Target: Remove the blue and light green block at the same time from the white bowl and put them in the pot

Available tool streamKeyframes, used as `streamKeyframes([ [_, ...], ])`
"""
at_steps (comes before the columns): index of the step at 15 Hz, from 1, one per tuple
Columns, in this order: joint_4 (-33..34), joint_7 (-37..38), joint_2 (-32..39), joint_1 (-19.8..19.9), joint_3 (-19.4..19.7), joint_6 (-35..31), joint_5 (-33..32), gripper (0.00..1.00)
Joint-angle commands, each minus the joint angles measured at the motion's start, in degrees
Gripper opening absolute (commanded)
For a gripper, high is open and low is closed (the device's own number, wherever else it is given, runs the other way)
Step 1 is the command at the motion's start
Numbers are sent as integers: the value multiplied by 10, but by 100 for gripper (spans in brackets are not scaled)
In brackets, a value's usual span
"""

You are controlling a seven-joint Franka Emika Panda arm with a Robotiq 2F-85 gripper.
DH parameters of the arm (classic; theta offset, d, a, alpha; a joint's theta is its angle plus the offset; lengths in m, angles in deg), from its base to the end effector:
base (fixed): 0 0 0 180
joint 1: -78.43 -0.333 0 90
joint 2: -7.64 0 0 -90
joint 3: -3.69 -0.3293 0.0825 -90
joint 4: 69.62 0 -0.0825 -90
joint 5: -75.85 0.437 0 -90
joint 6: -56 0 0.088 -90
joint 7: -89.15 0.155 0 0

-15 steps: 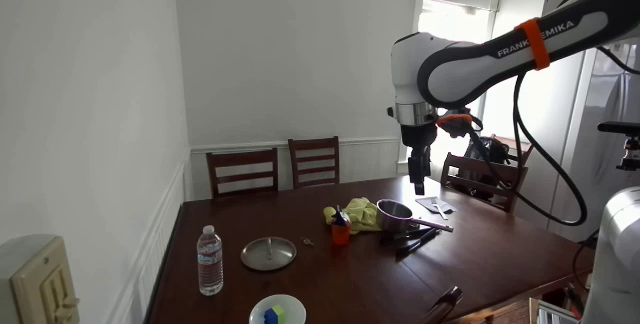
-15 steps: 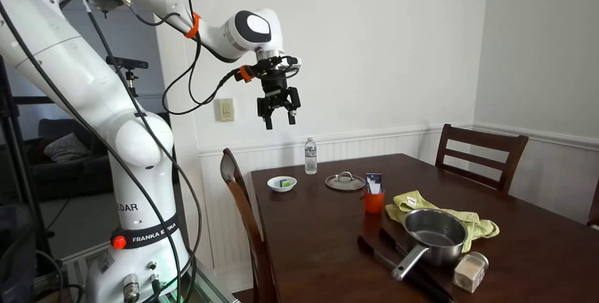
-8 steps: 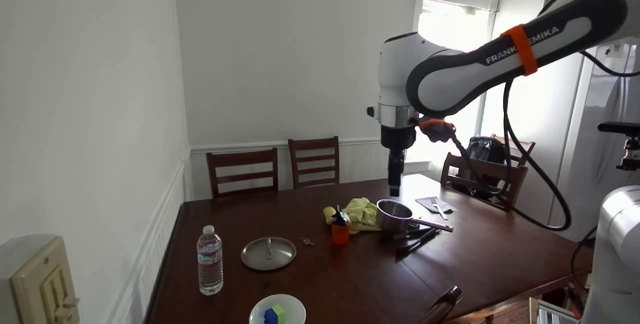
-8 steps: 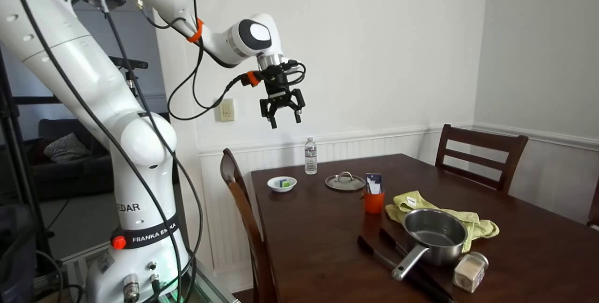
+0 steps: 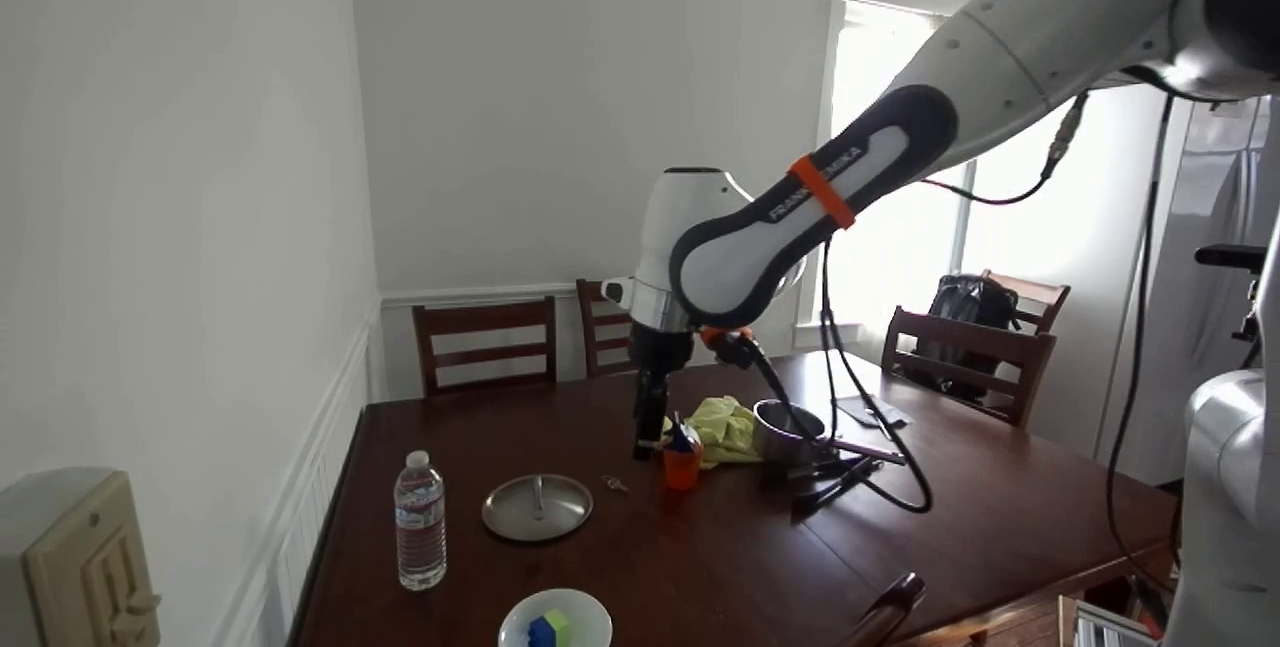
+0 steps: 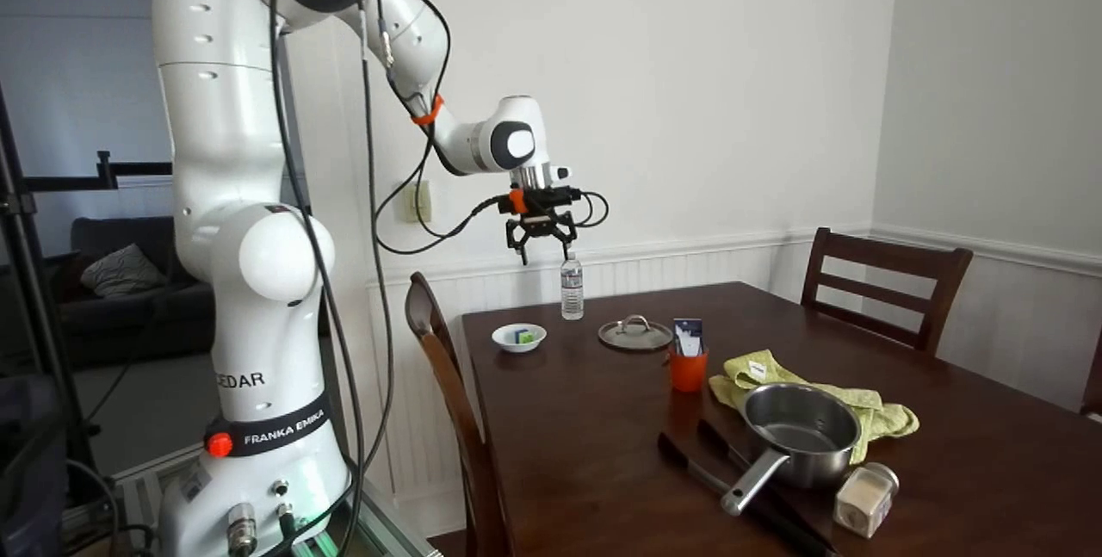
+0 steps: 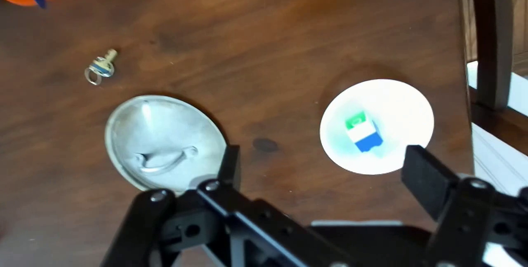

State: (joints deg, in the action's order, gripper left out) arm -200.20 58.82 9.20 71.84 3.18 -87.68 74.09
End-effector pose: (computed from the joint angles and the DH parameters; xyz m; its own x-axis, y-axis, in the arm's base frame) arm 0.5836 0.0721 0.2936 0.7636 0.6252 0.1611 0.6136 -0.7804 0.1203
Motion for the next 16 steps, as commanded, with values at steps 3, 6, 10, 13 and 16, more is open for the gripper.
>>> streamKeyframes([
  [3,121,-199,199,39,-87,-8,140,100],
  [6,106,-187,199,45,-101,-7,113,100],
  [10,147,-225,228,61,-115,26,119,100],
  [13,165,-263,265,58,-124,-7,104,100],
  [16,168,-256,291,45,-121,-39,71,100],
])
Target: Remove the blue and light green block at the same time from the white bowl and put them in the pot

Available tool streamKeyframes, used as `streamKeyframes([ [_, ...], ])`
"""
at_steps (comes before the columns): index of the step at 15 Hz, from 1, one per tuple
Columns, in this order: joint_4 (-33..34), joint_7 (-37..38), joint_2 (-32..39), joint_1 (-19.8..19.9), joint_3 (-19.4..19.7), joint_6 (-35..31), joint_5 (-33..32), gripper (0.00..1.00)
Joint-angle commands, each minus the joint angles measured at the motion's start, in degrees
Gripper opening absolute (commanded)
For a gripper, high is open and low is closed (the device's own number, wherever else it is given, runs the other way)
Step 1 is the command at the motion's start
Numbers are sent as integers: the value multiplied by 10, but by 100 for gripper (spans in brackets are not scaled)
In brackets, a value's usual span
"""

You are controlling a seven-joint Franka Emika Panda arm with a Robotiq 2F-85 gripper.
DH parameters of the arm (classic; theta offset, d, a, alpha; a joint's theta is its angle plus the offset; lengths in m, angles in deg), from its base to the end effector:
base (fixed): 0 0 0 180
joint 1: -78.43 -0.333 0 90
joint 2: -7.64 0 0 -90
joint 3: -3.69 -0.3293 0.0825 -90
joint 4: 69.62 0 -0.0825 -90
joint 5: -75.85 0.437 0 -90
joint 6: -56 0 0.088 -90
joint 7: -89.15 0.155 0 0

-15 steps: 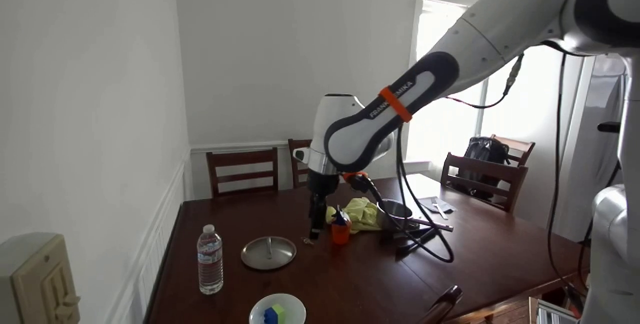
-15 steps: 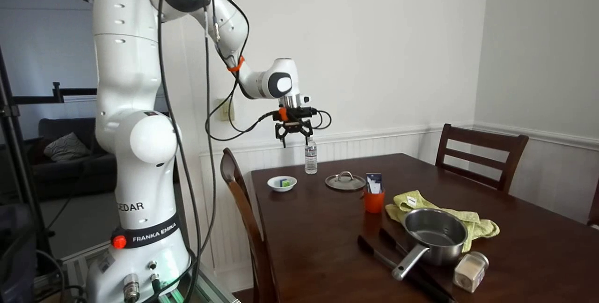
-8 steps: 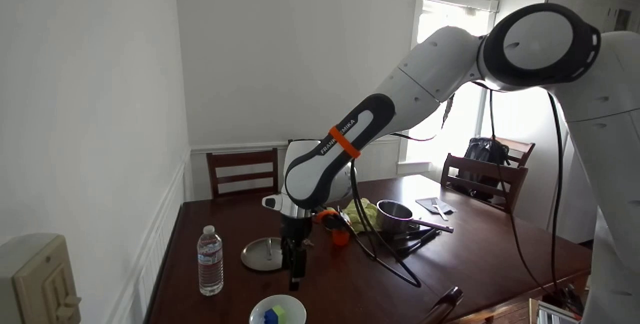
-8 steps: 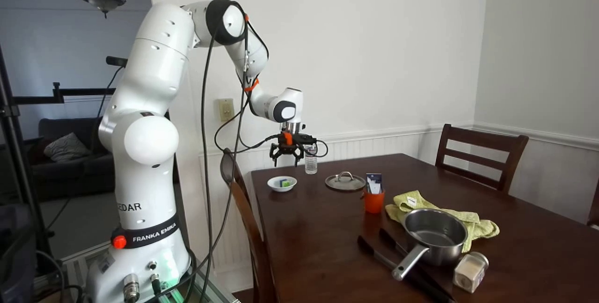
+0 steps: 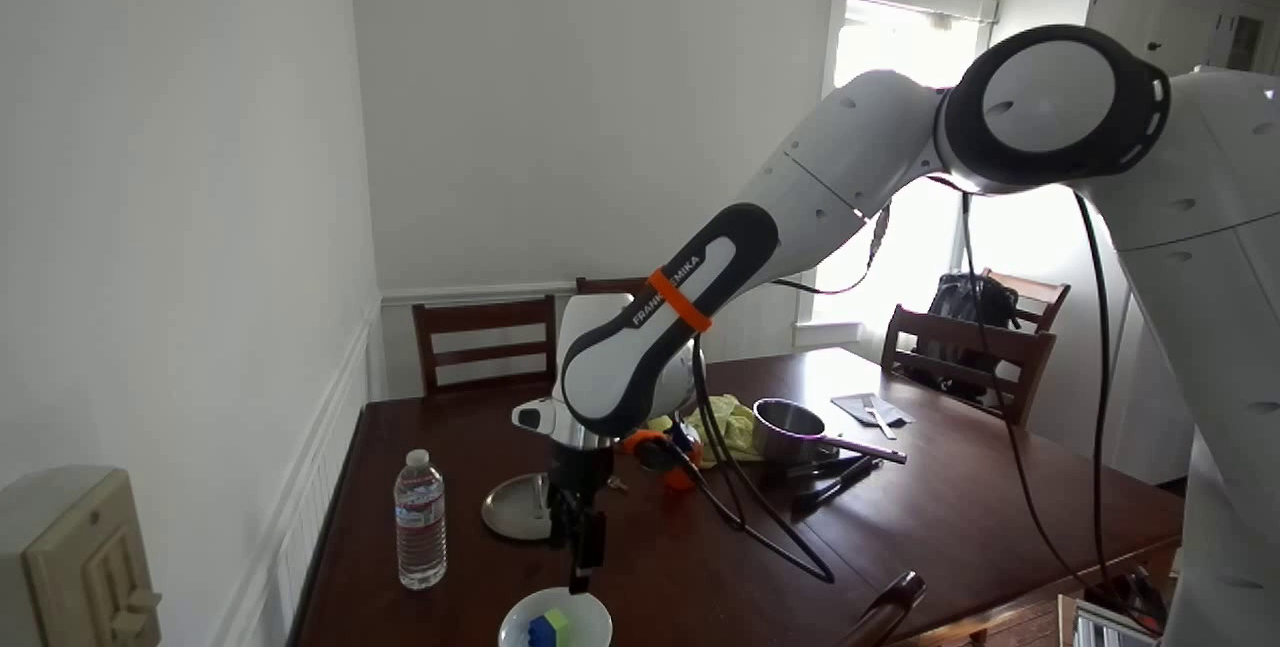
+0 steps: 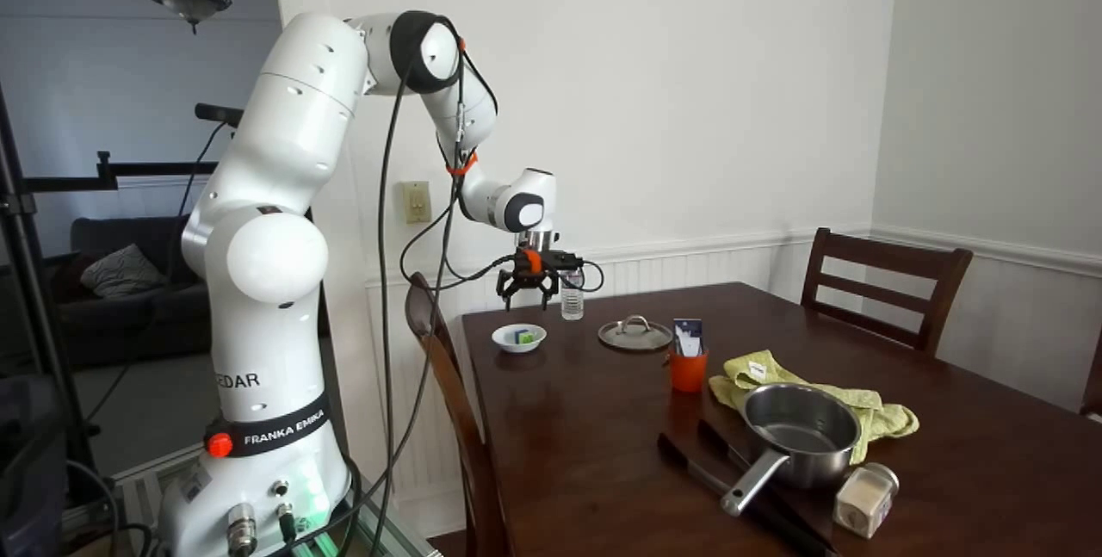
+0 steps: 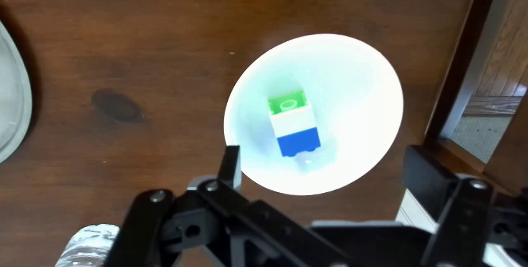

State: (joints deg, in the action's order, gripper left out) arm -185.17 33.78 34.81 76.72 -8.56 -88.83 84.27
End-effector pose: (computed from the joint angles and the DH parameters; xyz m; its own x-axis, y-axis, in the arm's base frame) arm 0.6294 0.1624 0.1462 0.4825 0.8595 0.1688 0.8758 -0.4757 -0.0814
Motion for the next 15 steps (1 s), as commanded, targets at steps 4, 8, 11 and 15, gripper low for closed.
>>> streamKeyframes([
  [4,34,11,71,-16,-2,-51,-71,97],
  [8,56,12,103,-20,-6,-52,-96,92],
  [11,74,16,123,-25,-2,-48,-109,71],
  [15,84,24,133,-32,-1,-48,-131,43],
])
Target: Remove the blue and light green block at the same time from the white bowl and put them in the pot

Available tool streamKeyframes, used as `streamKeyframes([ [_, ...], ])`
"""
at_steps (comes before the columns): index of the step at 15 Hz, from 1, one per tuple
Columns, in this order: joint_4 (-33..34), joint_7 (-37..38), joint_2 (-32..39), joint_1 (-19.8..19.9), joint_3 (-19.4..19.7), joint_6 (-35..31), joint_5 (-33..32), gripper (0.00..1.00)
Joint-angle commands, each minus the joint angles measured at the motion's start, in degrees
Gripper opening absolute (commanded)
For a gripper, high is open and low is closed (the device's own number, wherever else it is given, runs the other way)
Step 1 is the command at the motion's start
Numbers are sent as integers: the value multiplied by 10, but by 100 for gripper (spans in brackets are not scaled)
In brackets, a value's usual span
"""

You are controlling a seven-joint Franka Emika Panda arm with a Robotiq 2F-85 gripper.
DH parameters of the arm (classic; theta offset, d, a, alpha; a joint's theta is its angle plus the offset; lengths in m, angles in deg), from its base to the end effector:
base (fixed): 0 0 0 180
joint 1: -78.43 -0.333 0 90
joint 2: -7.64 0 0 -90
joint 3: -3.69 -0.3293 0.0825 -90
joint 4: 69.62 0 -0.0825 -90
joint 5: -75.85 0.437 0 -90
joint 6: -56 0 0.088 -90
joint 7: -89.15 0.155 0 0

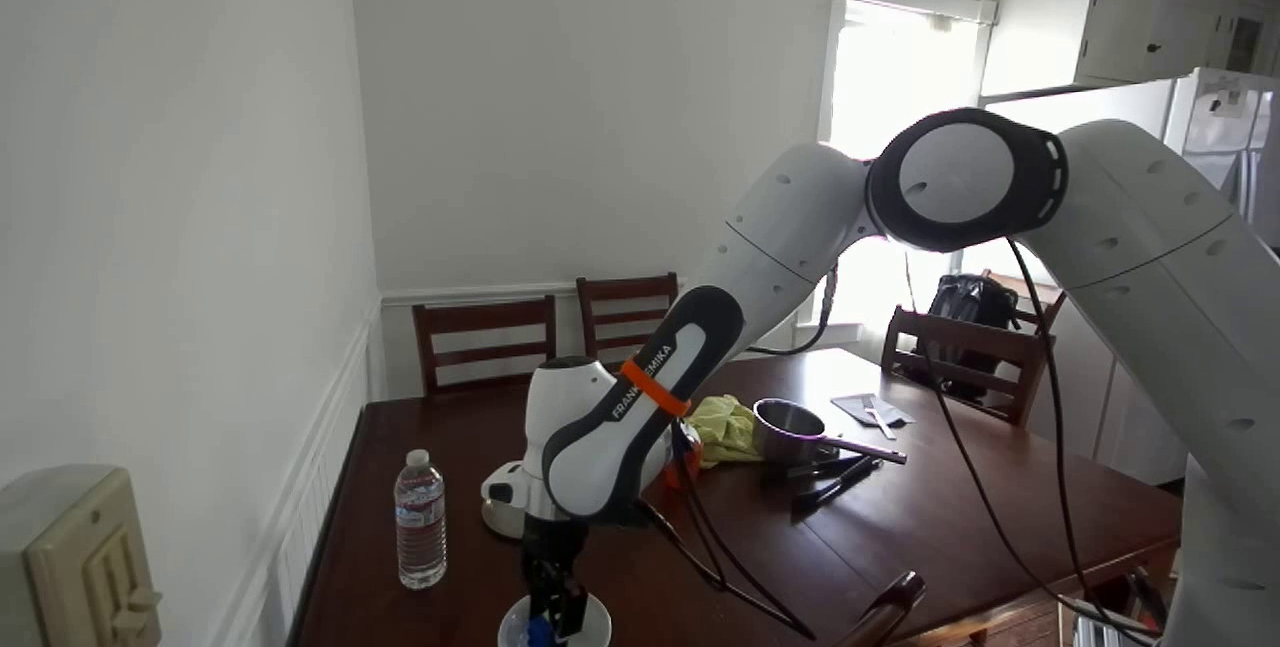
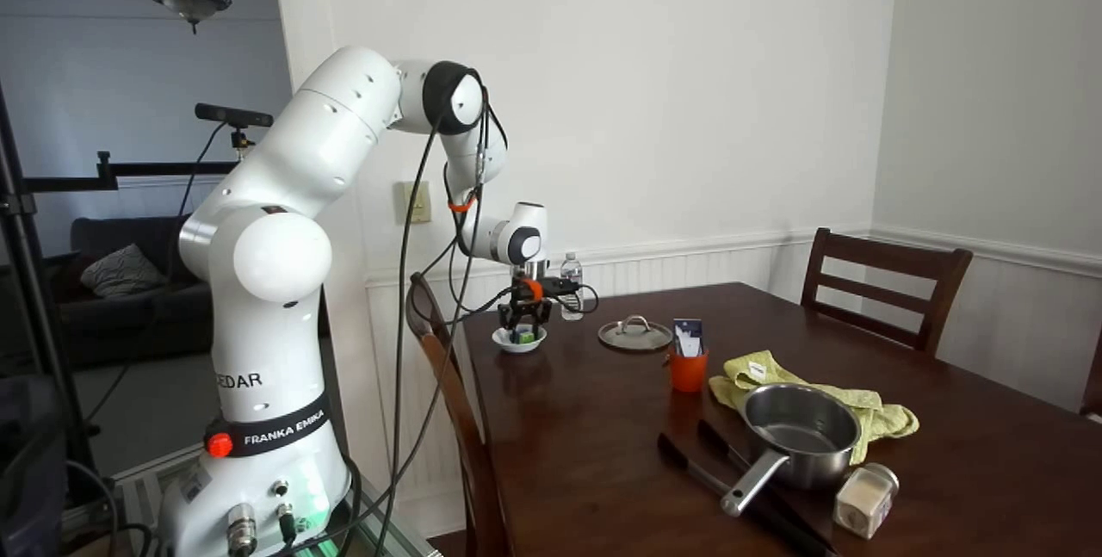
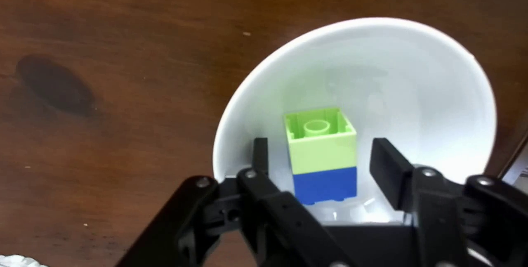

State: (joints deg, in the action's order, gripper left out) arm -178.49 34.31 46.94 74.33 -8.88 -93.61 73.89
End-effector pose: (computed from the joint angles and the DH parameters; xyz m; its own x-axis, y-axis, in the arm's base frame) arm 0.6396 0.1964 0.0655 0.3374 0.9335 0.1210 0.9413 -0.3356 -0.0358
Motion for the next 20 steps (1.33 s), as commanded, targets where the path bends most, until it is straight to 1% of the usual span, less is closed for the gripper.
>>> streamKeyframes([
  [1,16,23,8,-12,4,1,-33,34],
  [4,-18,31,-31,-20,-1,-10,-48,14],
  [5,-35,40,-52,-24,2,-16,-53,11],
  [6,-49,54,-71,-30,11,-25,-61,11],
  [7,-75,84,-102,-37,27,-54,-72,11],
  [9,-118,127,-154,-31,43,-91,-86,11],
  [12,-171,163,-210,8,66,-131,-81,11],
  [14,-205,170,-235,48,77,-157,-63,11],
  [15,-224,160,-244,76,66,-176,-37,11],
  [16,-166,161,-206,50,65,-140,-69,36],
  [18,-195,159,-222,81,68,-161,-61,36],
  [19,-202,159,-225,85,68,-166,-60,11],
  [20,-185,174,-207,86,64,-167,-43,11],
])
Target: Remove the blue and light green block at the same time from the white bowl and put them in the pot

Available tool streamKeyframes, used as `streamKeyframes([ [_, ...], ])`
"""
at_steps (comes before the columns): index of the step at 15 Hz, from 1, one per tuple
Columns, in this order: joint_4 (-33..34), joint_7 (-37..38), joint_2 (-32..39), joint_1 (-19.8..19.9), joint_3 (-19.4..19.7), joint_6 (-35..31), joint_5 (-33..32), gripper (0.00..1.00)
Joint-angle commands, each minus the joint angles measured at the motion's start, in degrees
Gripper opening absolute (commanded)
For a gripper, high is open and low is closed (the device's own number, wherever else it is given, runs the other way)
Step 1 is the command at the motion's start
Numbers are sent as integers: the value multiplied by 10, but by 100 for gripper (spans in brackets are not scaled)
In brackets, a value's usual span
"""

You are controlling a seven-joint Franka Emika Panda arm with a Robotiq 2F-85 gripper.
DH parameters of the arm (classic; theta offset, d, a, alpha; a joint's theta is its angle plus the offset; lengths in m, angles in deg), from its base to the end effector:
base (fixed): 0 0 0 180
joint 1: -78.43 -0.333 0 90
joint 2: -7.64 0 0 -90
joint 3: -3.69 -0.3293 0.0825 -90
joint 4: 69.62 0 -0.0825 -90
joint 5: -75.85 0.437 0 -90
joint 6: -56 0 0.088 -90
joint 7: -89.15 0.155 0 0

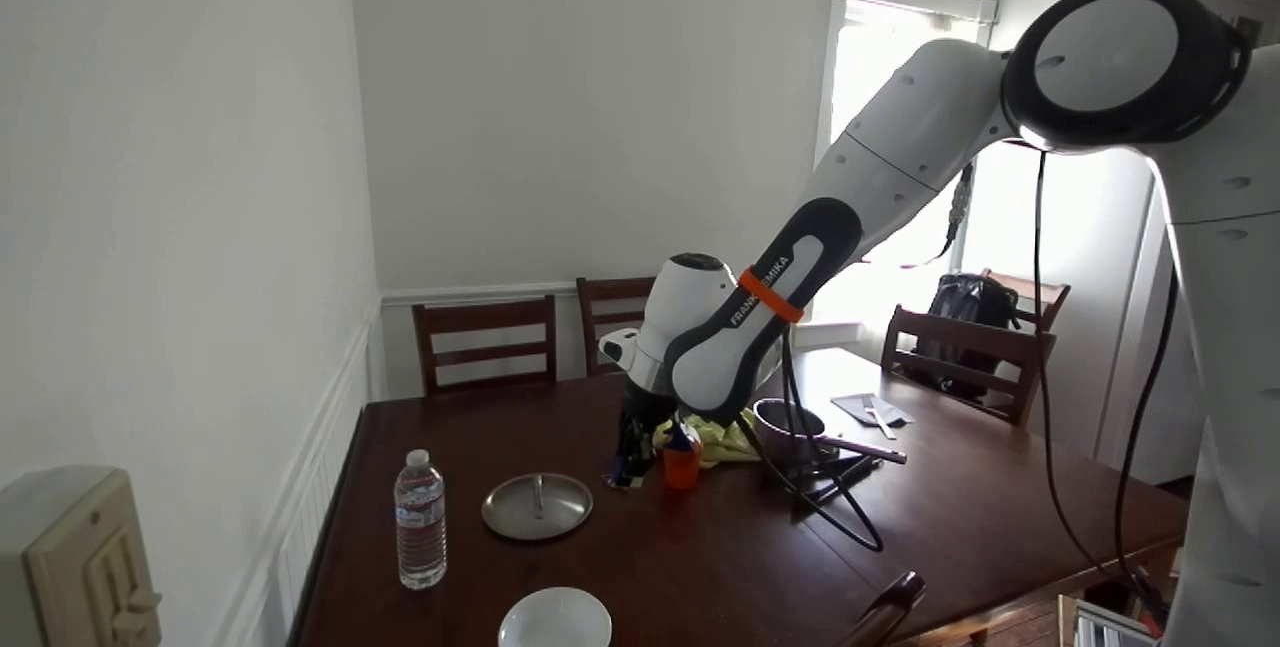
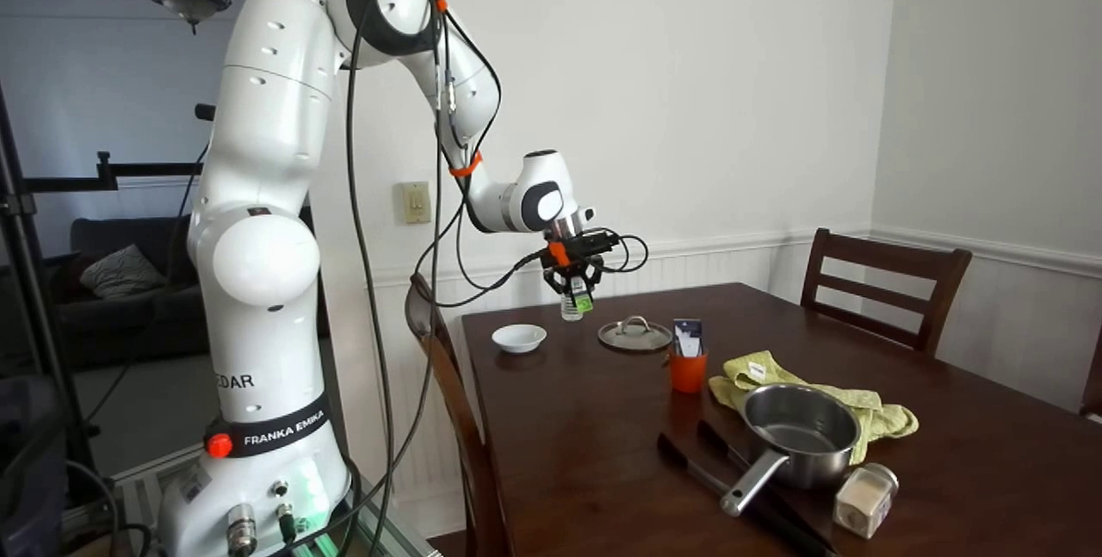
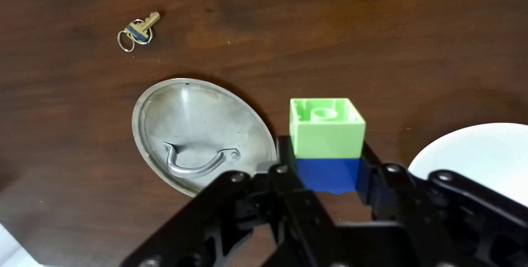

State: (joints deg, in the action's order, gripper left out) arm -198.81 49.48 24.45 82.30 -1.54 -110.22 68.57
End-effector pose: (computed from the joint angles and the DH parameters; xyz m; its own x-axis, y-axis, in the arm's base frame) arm 0.6226 0.0222 0.1939 0.6355 0.7347 0.2373 0.6890 -0.6784 0.2550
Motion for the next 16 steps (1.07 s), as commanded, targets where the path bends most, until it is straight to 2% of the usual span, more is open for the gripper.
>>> streamKeyframes([
  [1,24,56,23,0,7,-4,5,11],
  [2,22,94,23,-6,36,-21,-16,11],
  [3,18,99,17,13,34,-13,-4,11],
  [6,-21,151,-14,31,73,-14,-12,11],
  [13,-144,212,-144,100,167,-20,-3,11],
  [14,-86,193,-83,88,149,-6,-5,11],
  [15,-96,189,-97,95,158,-6,-6,36],
  [16,-97,188,-99,96,158,-5,-6,36],
])
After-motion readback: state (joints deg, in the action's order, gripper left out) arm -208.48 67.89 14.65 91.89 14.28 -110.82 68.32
